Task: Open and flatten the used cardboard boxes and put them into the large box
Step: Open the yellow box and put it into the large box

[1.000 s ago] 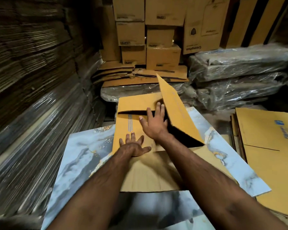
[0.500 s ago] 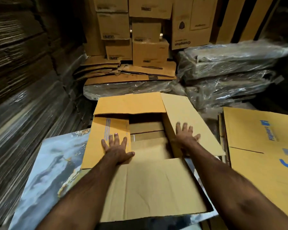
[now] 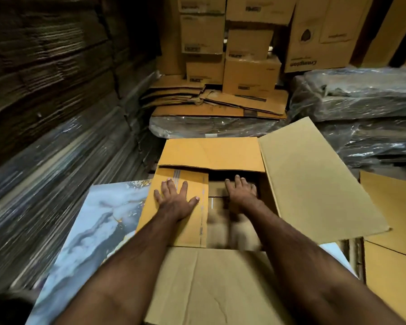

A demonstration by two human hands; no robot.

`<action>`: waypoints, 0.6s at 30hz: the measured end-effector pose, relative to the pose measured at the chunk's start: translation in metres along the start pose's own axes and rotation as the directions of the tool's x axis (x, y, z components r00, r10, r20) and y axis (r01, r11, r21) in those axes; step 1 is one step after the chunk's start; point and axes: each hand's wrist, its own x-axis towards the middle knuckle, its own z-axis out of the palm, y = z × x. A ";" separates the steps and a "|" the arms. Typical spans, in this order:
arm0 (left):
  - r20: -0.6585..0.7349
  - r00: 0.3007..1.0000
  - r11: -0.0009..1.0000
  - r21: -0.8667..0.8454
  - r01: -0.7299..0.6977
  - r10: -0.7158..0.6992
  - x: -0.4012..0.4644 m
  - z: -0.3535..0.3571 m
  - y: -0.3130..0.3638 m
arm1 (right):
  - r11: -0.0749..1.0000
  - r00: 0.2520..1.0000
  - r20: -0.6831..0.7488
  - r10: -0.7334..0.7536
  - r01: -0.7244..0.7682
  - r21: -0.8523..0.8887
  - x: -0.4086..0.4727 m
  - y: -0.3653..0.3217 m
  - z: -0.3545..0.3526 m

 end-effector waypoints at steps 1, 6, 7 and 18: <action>0.009 1.000 1.000 -0.008 0.021 -0.021 0.006 -0.003 -0.005 | 1.000 1.000 0.013 -0.001 0.001 0.005 0.006 -0.006 -0.002; 0.032 0.998 0.997 -0.053 0.051 -0.049 0.045 -0.020 -0.030 | 0.998 0.998 -0.017 0.053 -0.053 0.033 0.037 -0.039 -0.008; 0.033 0.998 0.994 -0.089 0.060 -0.057 0.055 -0.026 -0.032 | 0.998 0.997 -0.059 0.056 -0.055 0.033 0.043 -0.043 -0.011; -0.197 0.979 0.977 -0.211 0.009 -0.052 0.102 -0.014 -0.049 | 0.999 0.875 -0.484 -0.031 0.040 0.008 0.149 -0.034 -0.091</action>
